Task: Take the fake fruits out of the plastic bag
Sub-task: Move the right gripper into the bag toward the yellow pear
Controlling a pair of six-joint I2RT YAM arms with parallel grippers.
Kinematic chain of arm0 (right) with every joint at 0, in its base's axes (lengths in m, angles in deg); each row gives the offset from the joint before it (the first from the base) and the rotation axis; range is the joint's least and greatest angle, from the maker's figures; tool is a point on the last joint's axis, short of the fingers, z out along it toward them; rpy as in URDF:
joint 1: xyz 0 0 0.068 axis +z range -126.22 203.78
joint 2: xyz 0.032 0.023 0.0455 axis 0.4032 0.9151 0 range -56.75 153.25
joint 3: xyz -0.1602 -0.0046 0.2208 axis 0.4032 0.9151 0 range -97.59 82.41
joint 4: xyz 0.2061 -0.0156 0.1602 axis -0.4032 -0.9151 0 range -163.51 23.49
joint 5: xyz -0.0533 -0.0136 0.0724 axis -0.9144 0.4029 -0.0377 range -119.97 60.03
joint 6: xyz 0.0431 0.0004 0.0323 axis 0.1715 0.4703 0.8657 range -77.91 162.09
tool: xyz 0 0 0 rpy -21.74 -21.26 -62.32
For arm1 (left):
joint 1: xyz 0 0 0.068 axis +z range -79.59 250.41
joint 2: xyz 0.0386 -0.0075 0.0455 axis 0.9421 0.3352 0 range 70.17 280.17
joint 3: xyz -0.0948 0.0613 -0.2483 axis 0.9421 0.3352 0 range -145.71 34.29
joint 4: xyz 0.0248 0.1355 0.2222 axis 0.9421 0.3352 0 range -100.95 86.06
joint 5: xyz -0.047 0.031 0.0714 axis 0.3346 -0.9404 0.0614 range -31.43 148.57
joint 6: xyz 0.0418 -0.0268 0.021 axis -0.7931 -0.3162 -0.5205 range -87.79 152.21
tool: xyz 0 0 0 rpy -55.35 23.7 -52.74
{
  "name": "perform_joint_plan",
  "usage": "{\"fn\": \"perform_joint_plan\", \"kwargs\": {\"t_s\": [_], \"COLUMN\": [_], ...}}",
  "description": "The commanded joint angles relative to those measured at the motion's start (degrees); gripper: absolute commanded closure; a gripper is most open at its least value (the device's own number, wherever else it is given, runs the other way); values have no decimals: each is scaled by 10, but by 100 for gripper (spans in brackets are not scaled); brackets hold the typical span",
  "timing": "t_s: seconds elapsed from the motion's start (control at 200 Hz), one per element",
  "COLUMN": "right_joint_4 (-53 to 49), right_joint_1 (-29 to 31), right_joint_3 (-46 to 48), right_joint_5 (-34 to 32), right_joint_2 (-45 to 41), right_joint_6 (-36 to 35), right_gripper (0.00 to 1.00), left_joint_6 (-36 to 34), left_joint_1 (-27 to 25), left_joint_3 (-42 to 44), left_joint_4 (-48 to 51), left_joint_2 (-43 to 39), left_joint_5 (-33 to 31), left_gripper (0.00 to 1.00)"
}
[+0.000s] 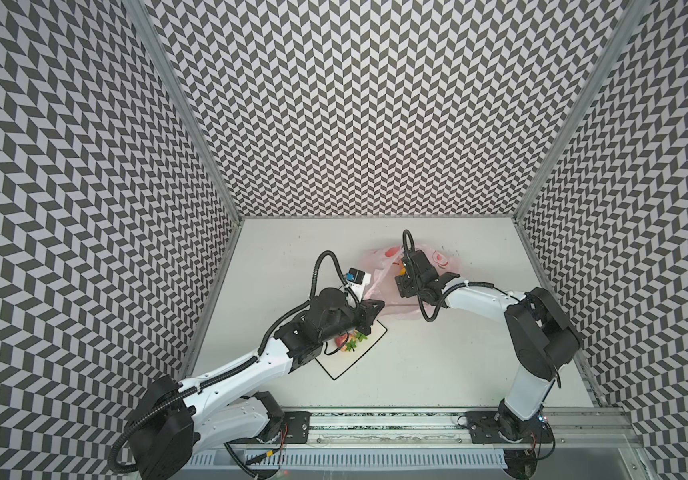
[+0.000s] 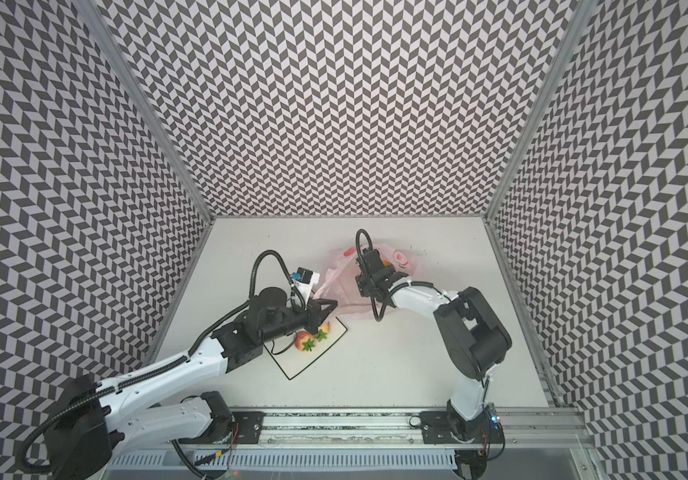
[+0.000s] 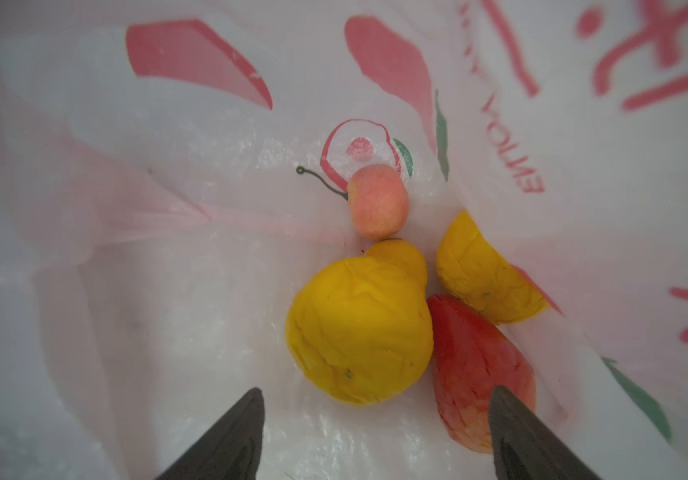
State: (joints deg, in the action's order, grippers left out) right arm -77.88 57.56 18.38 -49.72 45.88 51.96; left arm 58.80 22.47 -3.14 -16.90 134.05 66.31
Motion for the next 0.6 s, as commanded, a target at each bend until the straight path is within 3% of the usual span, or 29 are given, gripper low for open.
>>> {"fn": "perform_joint_plan", "kwargs": {"t_s": [0.0, 0.476, 0.596], "right_joint_4": [48, 35, 29], "right_joint_1": [-11, -40, -39], "right_joint_3": [-22, -98, -105], "right_joint_5": [-1, -42, -35], "right_joint_2": [20, 127, 145], "right_joint_6": [82, 168, 187], "right_gripper": [14, 11, 16], "left_joint_6": [-10, -7, -7], "left_joint_1": [-14, -26, -27], "left_joint_3": [-14, -18, -22], "left_joint_4": [-14, -12, -12], "left_joint_2": [10, 22, 25], "left_joint_5": [-14, -14, -16], "left_gripper": [100, 100, 100]}}
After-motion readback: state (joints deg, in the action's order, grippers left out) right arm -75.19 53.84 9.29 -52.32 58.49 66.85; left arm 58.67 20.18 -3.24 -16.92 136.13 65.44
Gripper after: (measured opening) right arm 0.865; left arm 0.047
